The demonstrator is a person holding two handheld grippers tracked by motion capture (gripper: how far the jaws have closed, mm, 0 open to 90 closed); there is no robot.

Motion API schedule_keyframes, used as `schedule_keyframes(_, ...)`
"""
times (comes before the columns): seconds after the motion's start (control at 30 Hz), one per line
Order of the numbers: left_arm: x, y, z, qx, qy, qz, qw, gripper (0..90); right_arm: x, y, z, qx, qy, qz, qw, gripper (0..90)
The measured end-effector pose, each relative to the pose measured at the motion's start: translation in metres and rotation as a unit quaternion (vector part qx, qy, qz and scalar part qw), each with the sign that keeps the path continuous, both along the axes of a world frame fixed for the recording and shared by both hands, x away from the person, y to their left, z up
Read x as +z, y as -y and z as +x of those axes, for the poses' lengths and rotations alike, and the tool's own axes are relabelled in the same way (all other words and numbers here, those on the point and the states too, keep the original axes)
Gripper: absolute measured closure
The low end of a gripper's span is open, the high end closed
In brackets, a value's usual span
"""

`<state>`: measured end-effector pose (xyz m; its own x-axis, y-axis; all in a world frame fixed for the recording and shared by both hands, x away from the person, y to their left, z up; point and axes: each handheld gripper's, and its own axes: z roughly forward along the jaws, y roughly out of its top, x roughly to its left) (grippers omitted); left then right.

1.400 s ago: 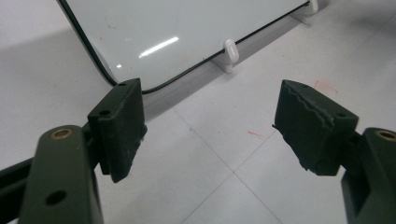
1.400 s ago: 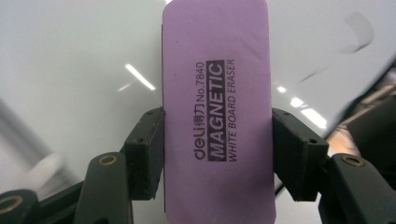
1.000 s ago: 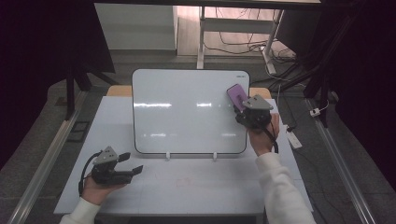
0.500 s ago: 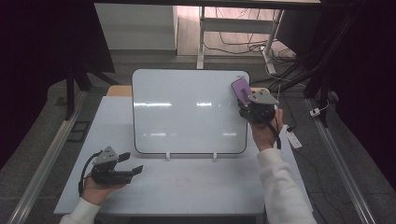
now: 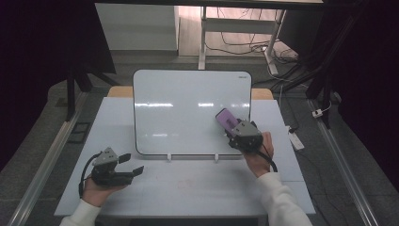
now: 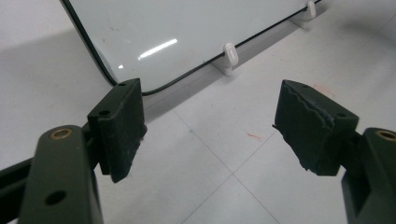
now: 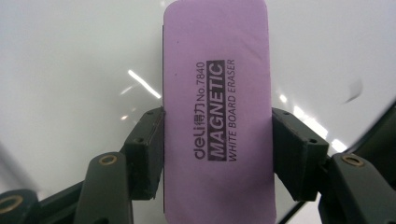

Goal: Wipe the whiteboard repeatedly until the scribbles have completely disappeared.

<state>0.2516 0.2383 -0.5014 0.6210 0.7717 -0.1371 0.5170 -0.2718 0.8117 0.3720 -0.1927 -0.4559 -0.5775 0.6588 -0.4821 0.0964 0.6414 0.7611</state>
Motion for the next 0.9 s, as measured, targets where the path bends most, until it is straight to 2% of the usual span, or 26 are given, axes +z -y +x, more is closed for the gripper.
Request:
schedule_keyframes(0.27, -0.001, 0.002, 0.001, -0.004, -0.007, -0.002, 1.0, 25.2, -0.03, -0.005, -0.026, 0.026, -0.015, -0.037, 0.9988, 40.2)
schedule_keyframes(0.37, -0.001, 0.002, 0.001, -0.004, -0.008, -0.003, 1.0, 25.1, -0.034, -0.005, -0.03, 0.031, -0.014, -0.051, 0.9981, 40.2)
schedule_keyframes(0.43, -0.002, 0.001, 0.001, -0.004, -0.009, -0.003, 0.9999, 25.0, -0.032, -0.002, -0.029, 0.024, -0.015, -0.049, 0.9984, 40.2)
schedule_keyframes(0.6, -0.002, 0.001, 0.002, -0.005, -0.009, -0.003, 0.9999, 25.1, -0.021, 0.012, -0.02, -0.008, -0.006, -0.021, 0.9997, 40.2)
schedule_keyframes(0.67, -0.002, 0.001, 0.002, -0.005, -0.01, -0.002, 0.9999, 25.0, -0.017, 0.017, -0.015, -0.015, -0.01, -0.006, 0.9998, 40.2)
schedule_keyframes(0.8, -0.002, 0.002, 0.002, -0.005, -0.01, -0.001, 0.9999, 25.0, -0.006, 0.017, -0.007, -0.025, 0.004, -0.004, 0.9997, 40.2)
schedule_keyframes(0.9, -0.002, 0.003, 0.002, -0.006, -0.011, -0.001, 0.9999, 25.1, 0.005, 0.015, 0.002, -0.039, 0.01, 0.01, 0.9991, 40.2)
